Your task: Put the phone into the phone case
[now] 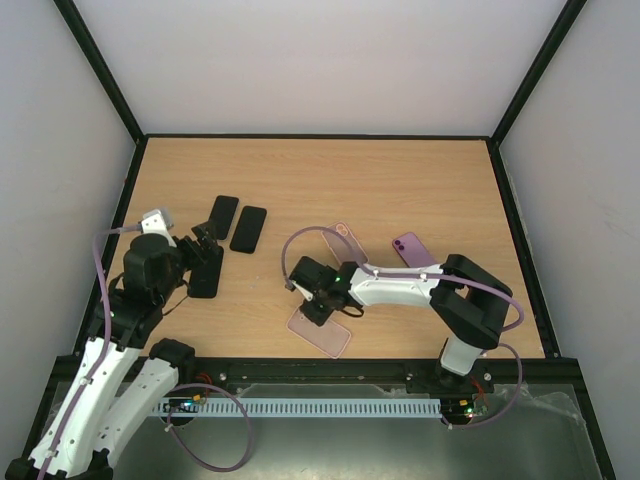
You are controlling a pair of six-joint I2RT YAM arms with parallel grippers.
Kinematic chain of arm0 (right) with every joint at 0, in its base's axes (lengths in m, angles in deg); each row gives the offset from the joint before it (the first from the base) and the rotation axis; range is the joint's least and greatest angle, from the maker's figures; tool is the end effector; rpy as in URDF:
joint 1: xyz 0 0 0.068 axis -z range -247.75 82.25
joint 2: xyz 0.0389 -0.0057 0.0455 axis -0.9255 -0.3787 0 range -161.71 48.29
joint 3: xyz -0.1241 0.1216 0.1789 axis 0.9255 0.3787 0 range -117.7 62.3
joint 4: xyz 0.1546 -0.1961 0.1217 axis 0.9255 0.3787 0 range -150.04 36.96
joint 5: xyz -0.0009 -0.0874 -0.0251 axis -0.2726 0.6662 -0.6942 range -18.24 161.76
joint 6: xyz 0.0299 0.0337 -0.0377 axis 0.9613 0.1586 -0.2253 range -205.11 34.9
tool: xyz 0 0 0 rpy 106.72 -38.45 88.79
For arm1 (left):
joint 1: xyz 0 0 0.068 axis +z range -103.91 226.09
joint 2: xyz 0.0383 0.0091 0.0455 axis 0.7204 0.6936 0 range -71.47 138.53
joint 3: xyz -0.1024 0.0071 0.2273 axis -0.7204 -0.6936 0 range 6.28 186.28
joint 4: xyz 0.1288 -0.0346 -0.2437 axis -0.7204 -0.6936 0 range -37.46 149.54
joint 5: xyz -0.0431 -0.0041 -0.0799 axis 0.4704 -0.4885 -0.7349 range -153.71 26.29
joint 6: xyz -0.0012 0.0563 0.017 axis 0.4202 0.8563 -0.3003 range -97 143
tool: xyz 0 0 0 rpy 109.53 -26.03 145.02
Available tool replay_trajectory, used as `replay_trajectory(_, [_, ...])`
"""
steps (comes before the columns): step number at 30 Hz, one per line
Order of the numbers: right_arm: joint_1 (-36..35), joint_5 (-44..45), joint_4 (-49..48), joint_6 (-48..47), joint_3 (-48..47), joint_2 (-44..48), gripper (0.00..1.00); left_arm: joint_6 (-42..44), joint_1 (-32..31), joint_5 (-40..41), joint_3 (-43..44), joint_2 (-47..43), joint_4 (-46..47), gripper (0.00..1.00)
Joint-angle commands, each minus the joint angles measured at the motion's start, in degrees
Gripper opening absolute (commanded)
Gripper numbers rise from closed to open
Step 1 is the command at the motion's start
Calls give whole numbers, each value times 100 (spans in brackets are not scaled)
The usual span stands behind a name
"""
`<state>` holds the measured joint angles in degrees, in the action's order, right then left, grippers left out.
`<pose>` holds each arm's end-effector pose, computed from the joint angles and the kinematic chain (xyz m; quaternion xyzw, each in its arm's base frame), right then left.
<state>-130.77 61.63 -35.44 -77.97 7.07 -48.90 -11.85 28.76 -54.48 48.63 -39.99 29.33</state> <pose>0.1437 0.2986 0.1142 -0.4729 0.8532 0.1870 0.1158 0.1657 -0.0446 0.3085 -0.1699 0.7966 -0.1945 0.5465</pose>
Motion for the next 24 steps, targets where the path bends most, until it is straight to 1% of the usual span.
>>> replay_trajectory(1, [67, 340, -472, 486, -208, 135, 2, 80, 29, 52, 71, -25, -55, 100])
replay_trajectory(6, [605, 513, -970, 1644, -359, -53, 2, -4, 29, 80, 75, 108, -96, 100])
replay_trajectory(9, [863, 445, -1492, 2306, -195, -33, 2, -44, 34, -2, 114, 179, -156, 100])
replay_trajectory(11, [944, 527, -1744, 2713, -142, -49, 2, -46, 31, -88, 92, 183, -136, 100])
replay_trajectory(16, [1050, 1066, -1931, 3813, -213, -271, 2, -93, 29, -87, -2, 178, -38, 100])
replay_trajectory(20, [1151, 988, -2056, 4253, -109, -400, 2, -142, 27, -82, -9, 262, -48, 100])
replay_trajectory(24, [1155, 1092, -1949, 4407, -118, -448, 2, -165, 28, -118, -33, 384, -12, 100])
